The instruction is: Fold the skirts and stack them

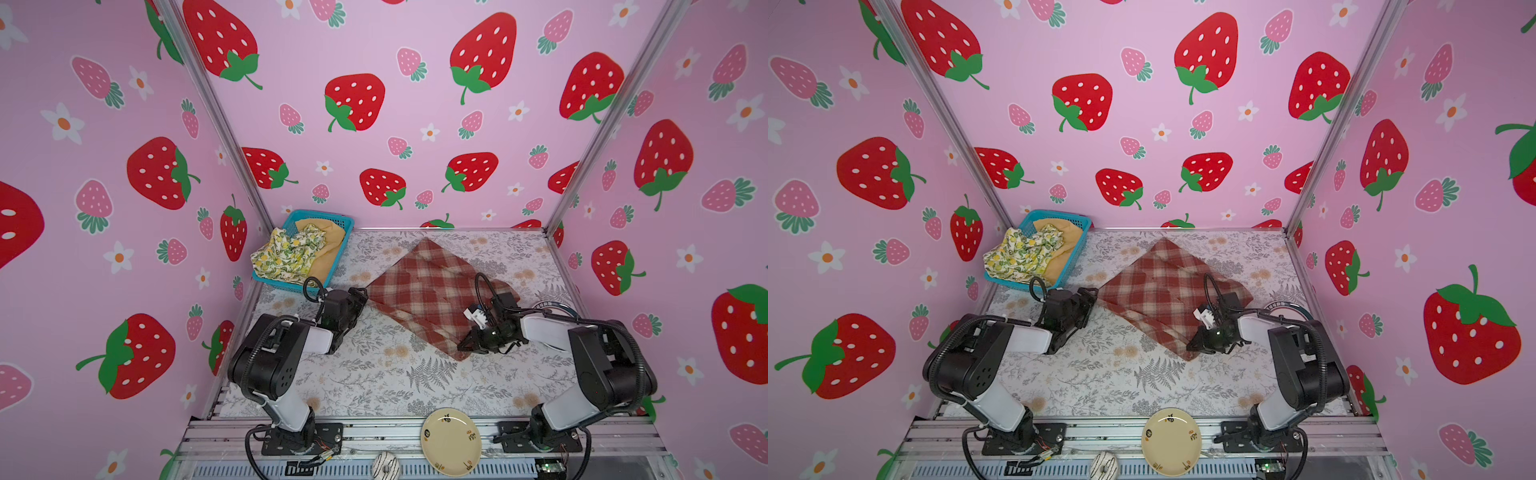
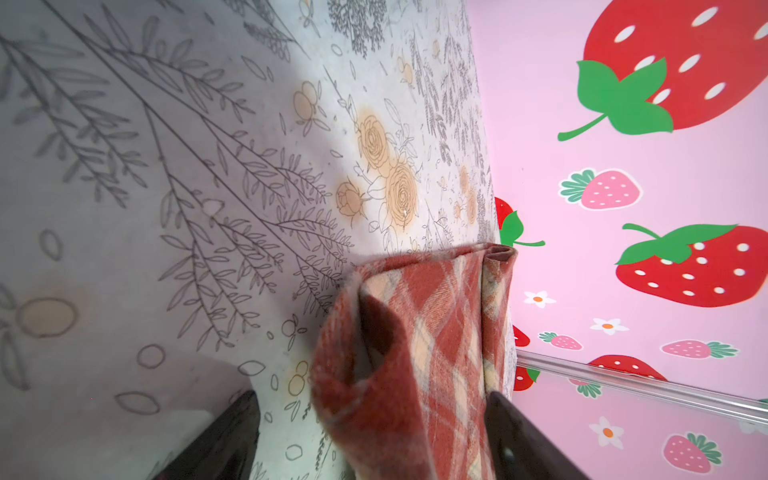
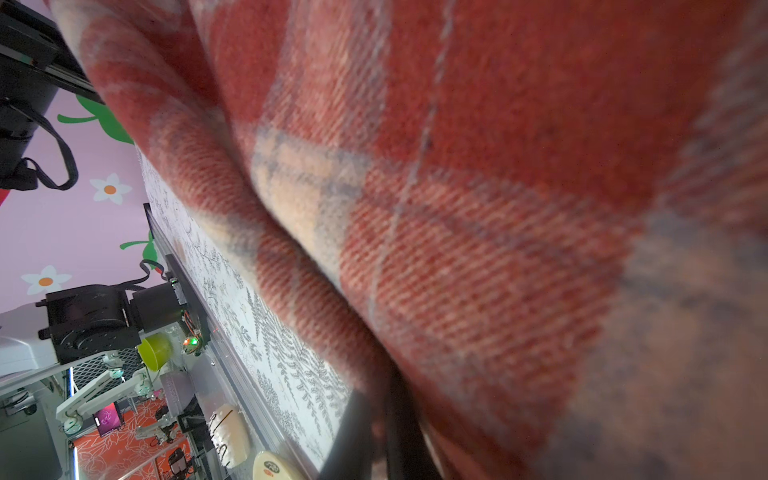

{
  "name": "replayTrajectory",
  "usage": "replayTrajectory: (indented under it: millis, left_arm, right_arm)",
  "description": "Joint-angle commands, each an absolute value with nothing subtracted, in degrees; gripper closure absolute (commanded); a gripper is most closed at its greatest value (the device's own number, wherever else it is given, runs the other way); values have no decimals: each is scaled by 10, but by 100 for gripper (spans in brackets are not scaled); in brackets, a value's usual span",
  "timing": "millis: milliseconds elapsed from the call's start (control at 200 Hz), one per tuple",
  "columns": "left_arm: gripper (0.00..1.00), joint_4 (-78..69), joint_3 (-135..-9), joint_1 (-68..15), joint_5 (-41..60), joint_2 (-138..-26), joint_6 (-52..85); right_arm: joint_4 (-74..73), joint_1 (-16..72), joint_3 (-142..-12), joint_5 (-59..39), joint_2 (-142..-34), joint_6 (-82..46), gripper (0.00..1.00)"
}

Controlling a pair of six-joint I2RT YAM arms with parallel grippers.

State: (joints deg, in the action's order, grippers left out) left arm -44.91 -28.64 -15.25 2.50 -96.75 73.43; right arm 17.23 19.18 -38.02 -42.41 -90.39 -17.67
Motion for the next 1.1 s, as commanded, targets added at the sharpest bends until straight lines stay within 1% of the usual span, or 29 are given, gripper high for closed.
replayTrajectory:
  millis: [0, 120, 260, 395, 465, 580, 710, 850, 951, 1006, 1096]
  left_arm:
    - [14, -521, -244, -151, 6, -984, 763]
    - [15, -561, -228, -151, 7, -992, 764]
    - [22, -630, -207, -151, 5, -1011, 776]
    - [36, -658, -206, -150, 12, -1030, 779]
    - [40, -678, -208, -150, 15, -1040, 782]
    - [44, -671, -224, -150, 26, -1048, 783]
    - [45, -658, -238, -150, 29, -1049, 783]
    - [49, -644, -249, -148, 30, -1044, 778]
    - [54, -642, -256, -148, 32, -1045, 777]
    - [61, -644, -262, -145, 38, -1046, 775]
    - [64, -640, -272, -142, 46, -1048, 774]
  right_arm:
    - [177, 182, -389, -396, -915, -156, 90]
    - [176, 180, -391, -394, -920, -156, 90]
    - [176, 179, -392, -393, -925, -154, 90]
    - [176, 178, -393, -391, -927, -154, 90]
    - [177, 178, -394, -390, -926, -154, 90]
    - [177, 177, -393, -388, -925, -153, 89]
    - [178, 177, -393, -388, -924, -154, 89]
    - [178, 178, -393, -387, -922, -154, 89]
    - [179, 177, -393, -387, -920, -154, 90]
    - [179, 177, -393, -385, -919, -154, 89]
    - [179, 178, -393, -386, -918, -154, 89]
